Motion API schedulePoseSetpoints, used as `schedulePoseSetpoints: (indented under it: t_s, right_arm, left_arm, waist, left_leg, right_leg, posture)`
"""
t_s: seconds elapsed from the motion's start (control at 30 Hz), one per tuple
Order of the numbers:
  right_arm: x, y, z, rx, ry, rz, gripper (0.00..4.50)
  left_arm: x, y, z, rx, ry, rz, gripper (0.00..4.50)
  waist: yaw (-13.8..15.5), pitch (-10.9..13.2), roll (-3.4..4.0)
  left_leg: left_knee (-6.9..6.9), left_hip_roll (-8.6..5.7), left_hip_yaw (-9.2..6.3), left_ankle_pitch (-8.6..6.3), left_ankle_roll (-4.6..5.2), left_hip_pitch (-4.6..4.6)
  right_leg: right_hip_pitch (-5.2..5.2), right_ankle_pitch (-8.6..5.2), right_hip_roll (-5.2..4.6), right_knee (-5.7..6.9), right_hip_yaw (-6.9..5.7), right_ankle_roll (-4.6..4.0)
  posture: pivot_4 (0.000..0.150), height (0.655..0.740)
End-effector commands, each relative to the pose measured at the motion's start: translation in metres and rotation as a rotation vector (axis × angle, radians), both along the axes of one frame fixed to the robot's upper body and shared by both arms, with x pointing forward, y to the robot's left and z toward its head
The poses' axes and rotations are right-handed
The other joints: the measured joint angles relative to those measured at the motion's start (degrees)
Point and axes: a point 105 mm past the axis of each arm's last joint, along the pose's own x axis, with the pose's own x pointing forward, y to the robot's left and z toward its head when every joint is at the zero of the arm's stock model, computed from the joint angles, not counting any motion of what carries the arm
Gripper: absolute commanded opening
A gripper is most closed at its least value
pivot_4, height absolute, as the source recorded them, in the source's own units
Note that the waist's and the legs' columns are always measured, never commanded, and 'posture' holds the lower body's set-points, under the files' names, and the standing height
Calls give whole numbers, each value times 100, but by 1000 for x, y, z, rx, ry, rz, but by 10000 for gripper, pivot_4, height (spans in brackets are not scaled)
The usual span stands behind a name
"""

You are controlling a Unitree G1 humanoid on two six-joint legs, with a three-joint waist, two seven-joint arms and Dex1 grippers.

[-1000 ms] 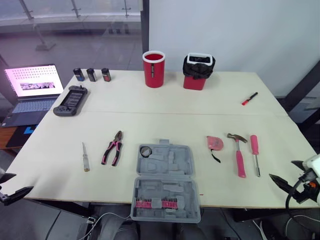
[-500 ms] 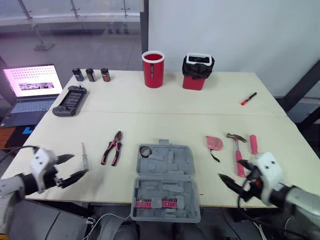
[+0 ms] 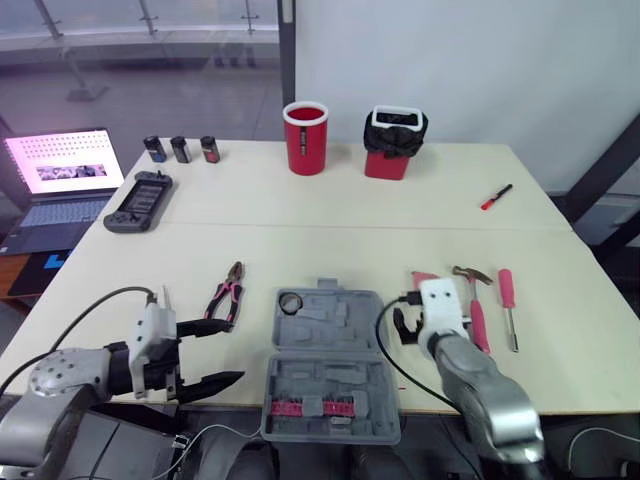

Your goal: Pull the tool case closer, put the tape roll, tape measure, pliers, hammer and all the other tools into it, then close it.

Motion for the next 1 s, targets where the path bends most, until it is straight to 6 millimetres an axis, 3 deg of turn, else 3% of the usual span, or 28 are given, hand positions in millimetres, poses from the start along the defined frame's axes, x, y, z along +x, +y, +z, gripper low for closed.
schedulePoseSetpoints:
  t_s: [0.03,0.27,0.3,0.37,0.6,0.9,1.0]
  right_arm:
    - [11,-8,2,-8,-42,-66,45000]
    - [22,-24,-16,15,16,-157,45000]
    - [22,-24,-18,18,24,-157,42518]
    - [21,-25,-21,26,33,-167,36850]
    - [20,-29,-26,40,42,-184,1761]
    - [14,-36,-24,63,29,-167,814]
    - [-2,-18,-15,88,-26,8,814]
  left_arm:
    - [-1,-5,5,0,-26,-10,44739]
    - [0,-9,6,-1,-40,-6,44739]
    - [0,-9,6,0,-40,-6,44990]
    - [0,-9,7,-1,-42,-3,45000]
    - [-1,-9,4,2,-36,5,45000]
    - [-2,-9,3,5,-28,6,45000]
    - [-1,-10,1,2,-23,5,45000]
  waist:
    - [0,0,1]
    - [0,0,2]
    - [-1,0,2]
    - [0,0,2]
    - [10,0,2]
    - [11,0,2]
    - [21,0,3]
  left_leg:
    - [-6,0,0,0,0,0]
    - [-18,-1,-1,-2,3,-3]
    - [-16,0,-1,-2,3,-2]
    - [-11,0,-1,-2,3,-1]
    - [-5,-4,-1,-2,3,0]
    - [-6,-4,-2,-2,3,0]
    - [-12,-4,-3,-2,3,0]
  right_leg:
    - [-2,-1,0,0,0,1]
    - [-8,4,3,0,0,27]
    - [-6,4,4,0,0,25]
    - [-4,-3,4,1,0,9]
    - [3,-4,-1,0,0,8]
    - [2,-4,-1,0,0,7]
    - [1,-8,-1,0,0,11]
  posture:
    - [1500,7387]
    - [1500,7387]
    - [1500,7387]
    - [1500,7387]
    - [1500,7387]
    - [1500,7387]
    - [1500,7387]
